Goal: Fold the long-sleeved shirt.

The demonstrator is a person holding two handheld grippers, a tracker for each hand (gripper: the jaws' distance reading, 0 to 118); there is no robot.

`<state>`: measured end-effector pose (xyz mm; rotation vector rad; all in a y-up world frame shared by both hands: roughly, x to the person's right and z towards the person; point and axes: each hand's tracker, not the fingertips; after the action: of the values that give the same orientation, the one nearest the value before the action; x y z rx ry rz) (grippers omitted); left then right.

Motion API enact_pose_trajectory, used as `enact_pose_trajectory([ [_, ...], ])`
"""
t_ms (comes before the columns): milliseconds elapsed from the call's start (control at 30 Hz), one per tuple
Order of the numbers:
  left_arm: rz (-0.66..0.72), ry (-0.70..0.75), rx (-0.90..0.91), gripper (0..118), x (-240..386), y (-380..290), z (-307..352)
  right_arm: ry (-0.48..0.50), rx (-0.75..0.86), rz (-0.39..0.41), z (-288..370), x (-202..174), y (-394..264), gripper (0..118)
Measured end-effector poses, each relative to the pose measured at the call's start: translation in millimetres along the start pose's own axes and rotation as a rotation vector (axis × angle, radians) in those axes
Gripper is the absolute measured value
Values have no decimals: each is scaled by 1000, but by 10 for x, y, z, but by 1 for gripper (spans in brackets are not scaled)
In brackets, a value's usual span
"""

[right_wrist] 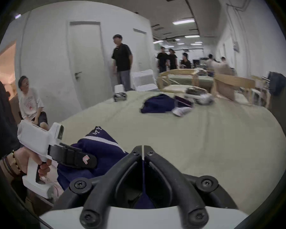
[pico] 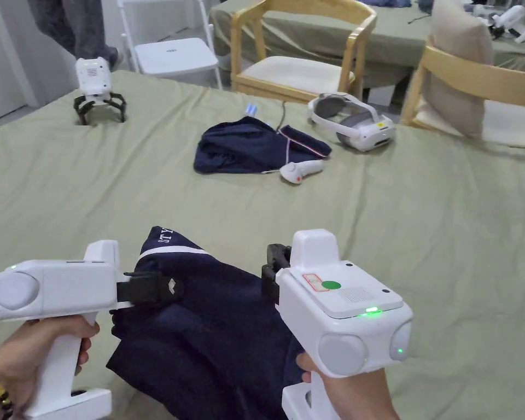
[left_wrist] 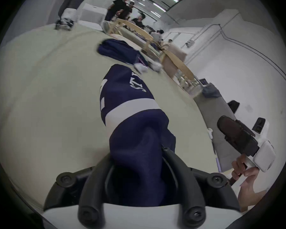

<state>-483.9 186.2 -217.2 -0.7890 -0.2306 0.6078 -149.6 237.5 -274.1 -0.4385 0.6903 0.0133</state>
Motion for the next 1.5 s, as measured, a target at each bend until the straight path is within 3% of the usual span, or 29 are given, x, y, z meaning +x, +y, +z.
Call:
enact_pose_trajectory([
  [67,18,48,46,32,-490,148,225,63,33,19,-387,-390,10,0],
  [200,107,114,69,32,-1032,227,361,142,-16,55,-852,-819,-40,0],
  [233,104,118,66,39,-1090,228,362,157,-36,57,-932,-886,-70,0],
  [267,97,124,65,57,-1013,202,327,155,-36,58,-961,-917,-83,0],
  [333,38,231,90,109,-916,206,308,175,-43,70,-987,-931,-99,0],
  [367,1,284,112,109,-862,206,331,176,-42,78,-844,-921,-32,0],
  [433,-24,243,235,108,-776,328,485,173,-30,89,-698,-831,18,0],
  [500,27,277,251,108,-615,431,600,170,-9,83,-542,-703,75,0],
  [567,-37,305,294,107,-282,474,677,147,47,76,-283,-525,191,0],
  [600,-104,294,335,102,-29,474,733,135,86,79,-107,-401,271,0],
  [633,-171,264,372,82,245,465,778,119,117,85,84,-293,356,0],
  [700,-278,255,439,22,677,418,752,65,179,106,475,-57,510,0],
  [733,-335,255,488,6,1005,365,749,28,221,114,732,87,598,0],
  [867,-461,126,676,4,2112,10,625,-108,330,105,1588,547,819,0],
  [1033,-559,147,798,4,3235,-469,267,-368,435,120,2541,1146,712,0],
  [1233,-649,153,819,4,3737,-986,-279,-636,476,47,3308,1698,231,0],
  [1333,-652,174,783,4,3820,-1236,-442,-712,452,47,3397,1920,-53,0],
  [1500,-662,204,757,4,3749,-1628,-560,-745,412,62,3464,2012,-440,0],
])
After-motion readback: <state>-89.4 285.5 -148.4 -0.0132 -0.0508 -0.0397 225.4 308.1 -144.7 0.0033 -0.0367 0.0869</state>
